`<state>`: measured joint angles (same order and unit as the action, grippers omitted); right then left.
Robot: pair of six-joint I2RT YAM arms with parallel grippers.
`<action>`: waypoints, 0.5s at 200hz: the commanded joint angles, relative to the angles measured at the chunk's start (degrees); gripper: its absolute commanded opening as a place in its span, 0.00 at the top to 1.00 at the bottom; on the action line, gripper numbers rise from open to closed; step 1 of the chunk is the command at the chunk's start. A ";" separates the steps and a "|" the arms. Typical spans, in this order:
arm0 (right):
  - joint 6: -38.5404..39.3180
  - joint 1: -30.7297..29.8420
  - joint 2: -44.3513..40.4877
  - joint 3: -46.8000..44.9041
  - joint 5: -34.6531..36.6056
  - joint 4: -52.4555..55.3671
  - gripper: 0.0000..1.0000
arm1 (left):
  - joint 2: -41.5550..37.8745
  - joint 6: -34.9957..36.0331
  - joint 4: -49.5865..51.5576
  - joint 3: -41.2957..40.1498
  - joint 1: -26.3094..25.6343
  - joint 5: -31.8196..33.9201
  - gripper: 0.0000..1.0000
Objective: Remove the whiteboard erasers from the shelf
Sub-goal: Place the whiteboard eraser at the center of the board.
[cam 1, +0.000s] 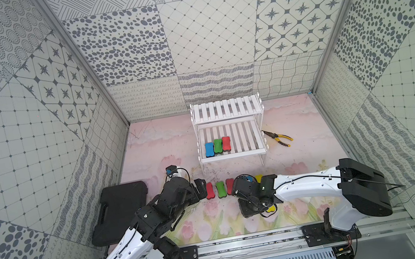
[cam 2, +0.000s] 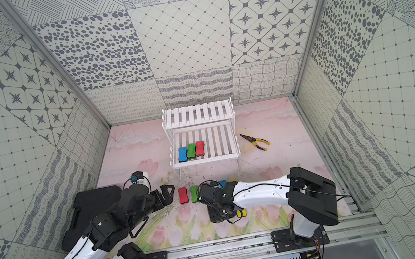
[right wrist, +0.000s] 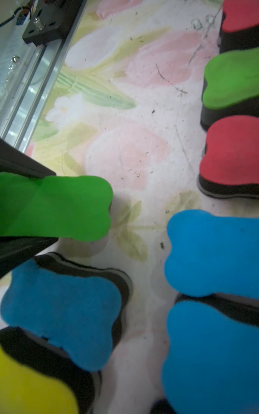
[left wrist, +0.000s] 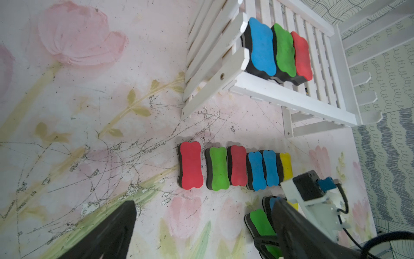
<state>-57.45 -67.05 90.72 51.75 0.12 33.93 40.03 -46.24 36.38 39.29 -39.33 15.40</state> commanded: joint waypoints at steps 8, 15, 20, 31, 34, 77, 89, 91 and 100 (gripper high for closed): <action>0.40 0.31 1.57 1.30 4.07 -0.27 0.61 | 0.06 1.36 0.84 0.18 0.18 0.19 0.01; 0.50 0.29 1.65 1.55 4.35 -0.34 0.59 | 0.02 1.33 0.94 0.18 0.14 0.16 0.01; 0.58 0.34 1.74 1.65 4.57 -0.27 0.59 | 0.02 1.37 0.97 0.09 0.18 0.22 0.00; 0.83 0.41 1.99 1.83 4.92 -0.27 0.57 | 0.04 1.24 1.14 0.08 0.18 0.17 0.01; 0.89 0.42 2.08 1.94 5.01 -0.27 0.56 | -0.03 1.26 1.15 0.09 0.18 0.18 0.00; 1.86 0.51 2.32 2.31 4.80 -1.04 0.48 | -0.09 0.86 1.15 -0.13 0.16 -0.51 0.00; 2.15 0.51 1.01 1.98 5.35 -1.15 0.48 | -0.13 0.89 1.31 0.04 0.16 -0.85 0.01; 2.16 0.49 0.73 1.85 5.45 -1.15 0.48 | -0.19 0.87 1.37 0.08 0.16 -0.88 0.01; 2.42 0.42 -0.94 1.51 6.14 -1.15 0.48 | -0.24 0.89 1.50 0.25 0.19 -1.11 0.01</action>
<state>-56.10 -66.72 92.95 52.71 3.99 33.69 40.03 -46.26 36.71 39.24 -39.31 15.29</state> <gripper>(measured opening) 0.523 0.994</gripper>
